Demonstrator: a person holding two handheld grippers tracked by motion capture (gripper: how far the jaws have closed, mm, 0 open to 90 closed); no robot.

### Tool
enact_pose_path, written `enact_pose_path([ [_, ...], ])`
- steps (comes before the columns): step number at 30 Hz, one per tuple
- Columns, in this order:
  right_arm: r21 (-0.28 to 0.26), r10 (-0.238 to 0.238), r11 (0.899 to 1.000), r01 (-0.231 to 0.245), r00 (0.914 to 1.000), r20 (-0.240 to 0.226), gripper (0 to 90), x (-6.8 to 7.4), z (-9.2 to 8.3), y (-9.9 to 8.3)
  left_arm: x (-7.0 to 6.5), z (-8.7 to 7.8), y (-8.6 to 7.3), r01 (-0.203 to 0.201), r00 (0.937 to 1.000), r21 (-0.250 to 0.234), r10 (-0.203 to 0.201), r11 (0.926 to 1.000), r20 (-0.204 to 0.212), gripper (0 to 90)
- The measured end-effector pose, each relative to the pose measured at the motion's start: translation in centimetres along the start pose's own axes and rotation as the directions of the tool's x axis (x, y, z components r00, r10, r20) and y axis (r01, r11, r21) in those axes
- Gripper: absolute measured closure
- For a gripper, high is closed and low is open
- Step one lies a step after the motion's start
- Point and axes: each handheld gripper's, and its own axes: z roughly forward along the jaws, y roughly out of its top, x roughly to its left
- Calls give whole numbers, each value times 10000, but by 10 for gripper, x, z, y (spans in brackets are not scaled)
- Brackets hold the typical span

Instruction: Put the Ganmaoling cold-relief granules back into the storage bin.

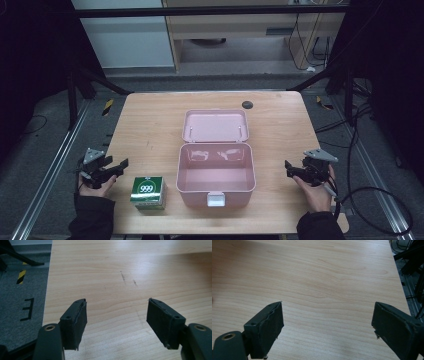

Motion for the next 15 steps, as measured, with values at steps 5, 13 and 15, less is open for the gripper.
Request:
enact_pose_path([
  [5,-161,128,9998,-126,9998,151,104,-4,-6,-1,-1,-9,8,-160,9988,-120,165,9998,454,377],
  [13,-230,110,9997,-102,9994,335,106,-5,-12,0,-7,-20,20,-611,9890,-54,613,9981,1344,424],
  [15,-231,96,9997,-89,9995,295,106,-4,-12,0,-7,-21,21,-735,9868,21,725,9973,1451,425],
])
